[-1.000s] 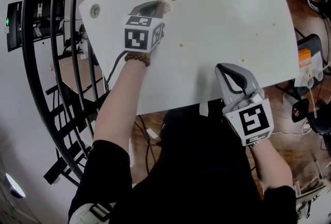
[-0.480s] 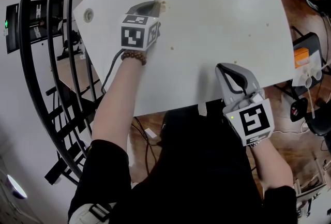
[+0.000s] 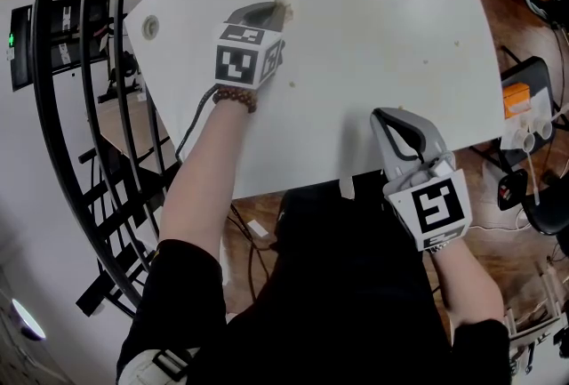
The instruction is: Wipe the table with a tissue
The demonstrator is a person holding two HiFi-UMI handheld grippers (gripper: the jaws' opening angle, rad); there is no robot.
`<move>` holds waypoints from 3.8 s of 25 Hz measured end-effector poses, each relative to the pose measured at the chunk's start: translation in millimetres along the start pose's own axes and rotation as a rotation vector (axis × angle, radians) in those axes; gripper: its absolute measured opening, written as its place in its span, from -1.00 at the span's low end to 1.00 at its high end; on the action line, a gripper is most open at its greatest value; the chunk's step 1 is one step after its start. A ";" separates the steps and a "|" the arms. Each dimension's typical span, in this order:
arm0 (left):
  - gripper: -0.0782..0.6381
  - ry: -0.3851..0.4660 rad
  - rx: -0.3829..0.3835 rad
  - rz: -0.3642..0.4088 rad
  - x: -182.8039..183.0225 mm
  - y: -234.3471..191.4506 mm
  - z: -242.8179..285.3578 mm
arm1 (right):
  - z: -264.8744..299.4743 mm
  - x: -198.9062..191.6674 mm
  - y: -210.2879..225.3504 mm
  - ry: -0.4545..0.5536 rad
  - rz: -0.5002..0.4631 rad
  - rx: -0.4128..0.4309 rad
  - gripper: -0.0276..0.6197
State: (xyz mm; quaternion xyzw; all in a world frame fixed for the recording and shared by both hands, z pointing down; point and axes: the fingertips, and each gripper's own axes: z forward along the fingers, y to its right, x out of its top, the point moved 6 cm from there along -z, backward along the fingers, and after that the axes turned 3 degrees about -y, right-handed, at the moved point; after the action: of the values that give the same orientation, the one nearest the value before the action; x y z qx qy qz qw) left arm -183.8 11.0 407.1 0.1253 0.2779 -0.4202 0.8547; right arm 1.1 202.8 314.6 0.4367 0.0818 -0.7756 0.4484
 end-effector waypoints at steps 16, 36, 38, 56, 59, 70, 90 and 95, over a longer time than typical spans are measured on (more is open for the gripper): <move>-0.69 -0.008 -0.050 0.005 7.3 17.4 1.7 | -3.2 5.8 -0.2 0.018 0.006 0.005 -0.94; -0.69 0.040 -0.009 -0.093 -23.1 25.6 -51.7 | -12.3 18.3 -1.8 0.053 -0.012 0.009 -0.94; -0.69 0.033 0.000 -0.108 -32.6 25.2 -59.1 | -12.6 20.0 -2.7 0.058 -0.017 0.010 -0.94; -0.69 -0.055 -0.062 -0.162 -84.7 57.4 -84.7 | -9.9 21.3 -8.0 0.054 -0.038 0.021 -0.94; -0.69 -0.075 -0.071 -0.162 -90.3 62.1 -83.4 | -10.0 23.2 -8.8 0.054 -0.040 0.023 -0.94; -0.69 -0.103 -0.092 -0.185 -98.3 81.9 -68.2 | -13.6 19.5 -3.7 0.054 -0.036 0.030 -0.94; -0.69 -0.070 -0.124 -0.155 -80.6 110.5 -53.9 | -19.7 18.3 3.2 0.058 -0.046 0.029 -0.94; -0.69 -0.054 -0.137 -0.146 -79.8 122.1 -57.0 | -22.1 19.3 3.6 0.057 -0.055 0.033 -0.94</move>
State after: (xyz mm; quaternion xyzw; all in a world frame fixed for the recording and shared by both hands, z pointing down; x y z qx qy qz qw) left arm -148.0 163.5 404.6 0.0346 0.2914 -0.4647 0.8354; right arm 13.1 200.1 287.6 0.4635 0.0938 -0.7761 0.4171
